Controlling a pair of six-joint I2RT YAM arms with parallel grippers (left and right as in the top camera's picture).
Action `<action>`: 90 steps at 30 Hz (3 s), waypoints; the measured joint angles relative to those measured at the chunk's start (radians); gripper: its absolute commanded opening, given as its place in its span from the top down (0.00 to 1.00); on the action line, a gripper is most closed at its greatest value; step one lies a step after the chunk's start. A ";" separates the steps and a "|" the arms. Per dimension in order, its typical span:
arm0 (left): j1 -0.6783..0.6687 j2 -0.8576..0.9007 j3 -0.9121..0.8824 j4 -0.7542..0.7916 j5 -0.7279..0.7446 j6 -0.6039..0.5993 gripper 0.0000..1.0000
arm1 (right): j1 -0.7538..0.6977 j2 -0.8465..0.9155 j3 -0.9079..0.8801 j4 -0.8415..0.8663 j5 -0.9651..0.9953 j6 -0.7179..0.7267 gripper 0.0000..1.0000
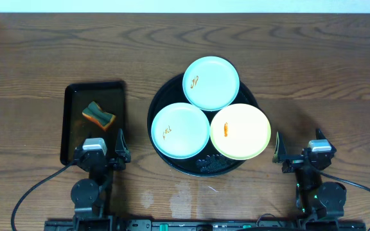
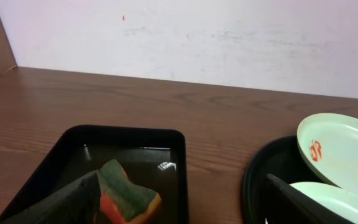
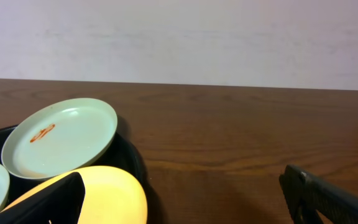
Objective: Clean dirty plates on tray and stack at the side
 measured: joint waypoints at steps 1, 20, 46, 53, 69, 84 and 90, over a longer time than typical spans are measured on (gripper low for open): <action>0.000 0.000 0.000 0.000 0.000 0.000 0.18 | 0.000 0.000 0.000 0.000 0.000 0.000 0.01; 0.000 0.000 0.000 0.000 0.000 0.000 0.18 | 0.000 0.000 0.000 0.000 0.000 0.000 0.01; 0.000 0.000 0.000 0.000 0.000 0.000 0.18 | 0.000 0.000 0.000 0.000 0.000 0.000 0.01; 0.000 0.000 0.000 0.000 0.000 0.000 0.18 | 0.000 0.000 0.000 0.000 0.000 0.000 0.01; 0.000 0.000 0.000 0.000 0.000 0.000 0.18 | 0.000 0.000 0.000 0.000 0.000 0.000 0.01; 0.000 0.000 0.000 0.021 0.079 -0.084 0.18 | 0.000 0.000 0.000 0.000 0.000 0.000 0.01; 0.000 0.000 -0.006 0.174 0.226 -0.222 0.18 | 0.000 0.000 0.000 -0.001 0.000 0.000 0.01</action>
